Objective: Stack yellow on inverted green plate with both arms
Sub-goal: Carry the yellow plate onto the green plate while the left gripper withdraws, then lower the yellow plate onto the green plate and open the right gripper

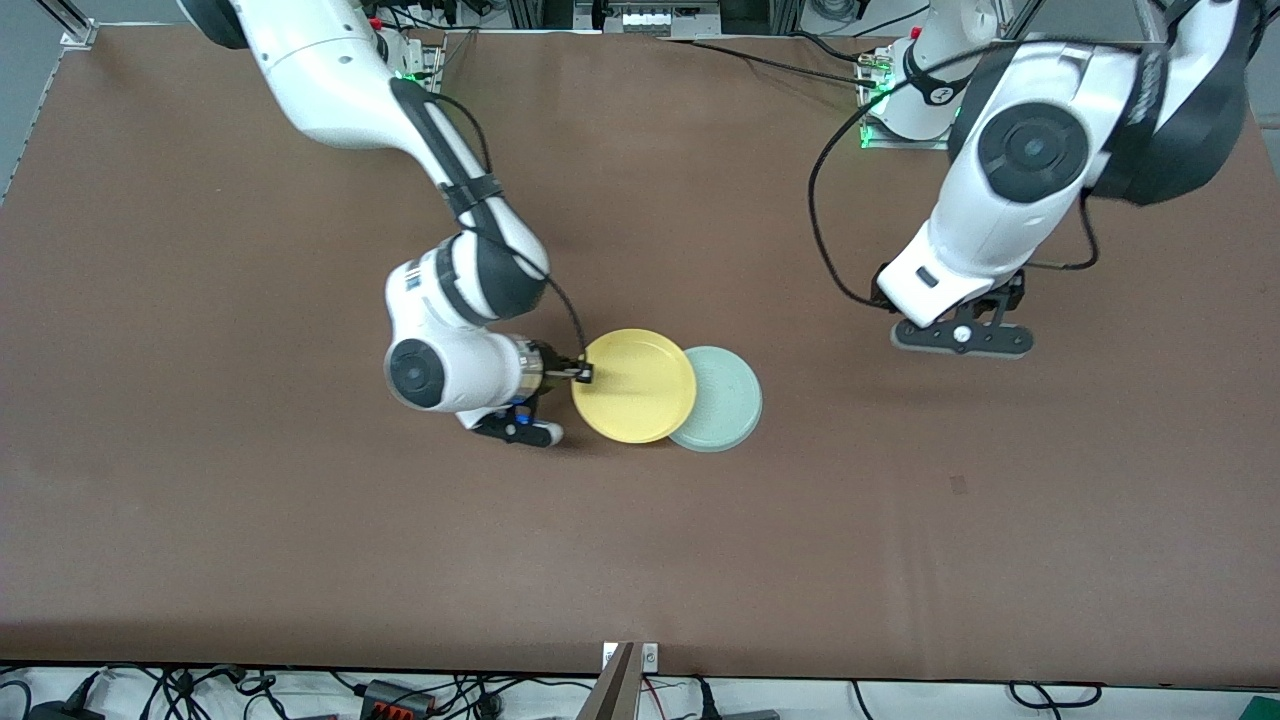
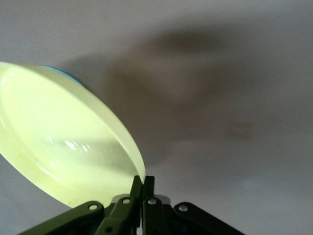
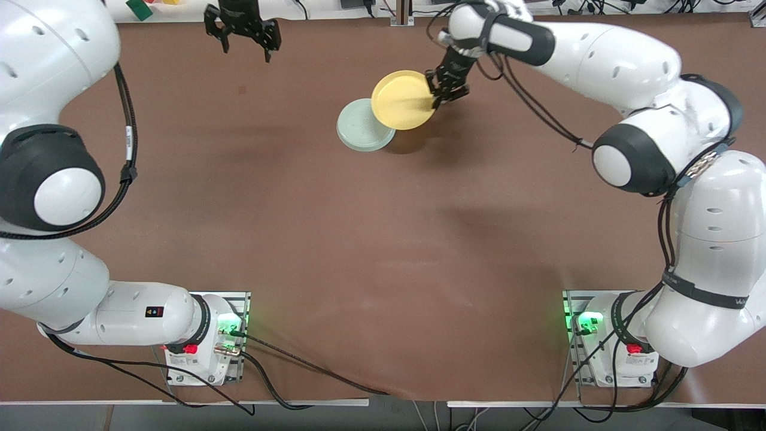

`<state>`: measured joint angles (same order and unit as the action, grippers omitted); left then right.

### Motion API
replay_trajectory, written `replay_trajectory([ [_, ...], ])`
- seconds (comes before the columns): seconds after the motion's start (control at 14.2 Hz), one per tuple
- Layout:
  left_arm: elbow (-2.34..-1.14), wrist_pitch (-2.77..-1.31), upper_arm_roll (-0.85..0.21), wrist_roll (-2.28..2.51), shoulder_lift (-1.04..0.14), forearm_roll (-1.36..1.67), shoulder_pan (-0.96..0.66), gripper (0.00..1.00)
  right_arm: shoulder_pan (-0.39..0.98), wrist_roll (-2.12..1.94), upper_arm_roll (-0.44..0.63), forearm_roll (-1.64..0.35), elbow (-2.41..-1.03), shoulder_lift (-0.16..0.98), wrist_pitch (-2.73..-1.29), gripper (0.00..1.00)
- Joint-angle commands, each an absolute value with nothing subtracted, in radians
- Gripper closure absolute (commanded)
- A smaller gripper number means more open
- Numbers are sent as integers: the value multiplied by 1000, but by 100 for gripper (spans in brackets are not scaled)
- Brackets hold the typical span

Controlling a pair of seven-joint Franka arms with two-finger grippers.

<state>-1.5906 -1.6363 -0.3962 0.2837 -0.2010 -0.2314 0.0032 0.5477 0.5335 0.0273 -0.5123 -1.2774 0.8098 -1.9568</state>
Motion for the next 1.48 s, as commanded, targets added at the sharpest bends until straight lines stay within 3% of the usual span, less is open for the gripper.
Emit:
replay_trajectory([
  [0.0,-1543,-1548,-399,180,-143,-195,34,0,564,688,-15,-557,-1168,888,-2005,100],
  [0.28,-1477,-1474,-379,79,-137,-42,155,0,627,821,-37,-557,-1115,956,-2129,100],
  [0.49,-1563,-1495,-104,12,-82,61,-10,0,629,830,-38,-558,-1124,966,-2122,100],
  [0.56,-1607,-1547,-74,9,-45,63,-26,0,629,831,-38,-558,-1141,963,-2118,100],
  [0.78,-1865,-1898,-60,-49,127,61,-26,0,629,838,-40,-560,-1166,957,-2118,100],
  [0.85,-1867,-1917,-60,-57,130,63,-31,0,630,842,-40,-563,-1167,957,-2118,100],
  [0.99,-1847,-1864,-61,-52,129,58,-25,0,635,862,-40,-575,-1167,957,-2118,100],
  [1.2,-1688,-1639,-60,-60,55,55,-2,0,640,868,-40,-575,-1190,957,-2118,100],
  [1.41,-1671,-1626,-69,-61,49,28,3,0,647,868,-40,-577,-1213,956,-2118,100],
])
